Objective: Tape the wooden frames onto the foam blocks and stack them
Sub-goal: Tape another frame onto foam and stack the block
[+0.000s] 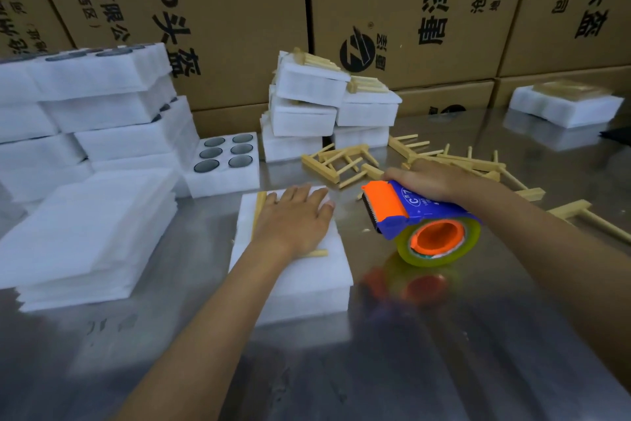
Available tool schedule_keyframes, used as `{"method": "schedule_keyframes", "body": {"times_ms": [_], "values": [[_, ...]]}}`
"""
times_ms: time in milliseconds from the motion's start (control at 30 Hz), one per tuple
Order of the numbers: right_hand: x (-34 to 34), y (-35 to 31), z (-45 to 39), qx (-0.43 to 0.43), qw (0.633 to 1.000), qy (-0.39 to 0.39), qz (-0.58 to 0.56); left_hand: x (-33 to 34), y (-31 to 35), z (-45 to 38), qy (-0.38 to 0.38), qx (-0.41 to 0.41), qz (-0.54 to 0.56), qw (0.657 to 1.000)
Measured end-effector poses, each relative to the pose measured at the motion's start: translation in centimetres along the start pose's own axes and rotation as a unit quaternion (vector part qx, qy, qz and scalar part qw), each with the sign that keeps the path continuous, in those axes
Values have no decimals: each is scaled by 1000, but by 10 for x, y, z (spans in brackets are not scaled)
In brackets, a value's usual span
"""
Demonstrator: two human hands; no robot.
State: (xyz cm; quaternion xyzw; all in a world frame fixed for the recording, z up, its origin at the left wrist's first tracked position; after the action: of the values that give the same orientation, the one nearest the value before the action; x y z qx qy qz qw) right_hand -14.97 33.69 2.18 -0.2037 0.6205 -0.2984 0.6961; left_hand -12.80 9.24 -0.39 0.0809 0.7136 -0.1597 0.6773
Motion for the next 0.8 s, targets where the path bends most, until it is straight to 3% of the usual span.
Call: {"method": "schedule_keyframes", "body": {"times_ms": [800], "values": [[-58,62,14,50,988,15,147,-1,3,1,-8,14,-40,999]]}}
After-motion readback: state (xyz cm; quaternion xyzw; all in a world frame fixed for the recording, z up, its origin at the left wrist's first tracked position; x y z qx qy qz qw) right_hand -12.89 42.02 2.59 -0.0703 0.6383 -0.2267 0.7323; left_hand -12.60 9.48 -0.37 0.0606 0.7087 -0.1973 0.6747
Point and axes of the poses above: each hand's wrist, its own z-axis away from the middle knuckle, its own x-axis out of the palm, y = z × x, the point moved 5 cm from there along -z, towards the middle knuckle, and after that the axes turned 13 degrees about -z, right-handed, at the moved point
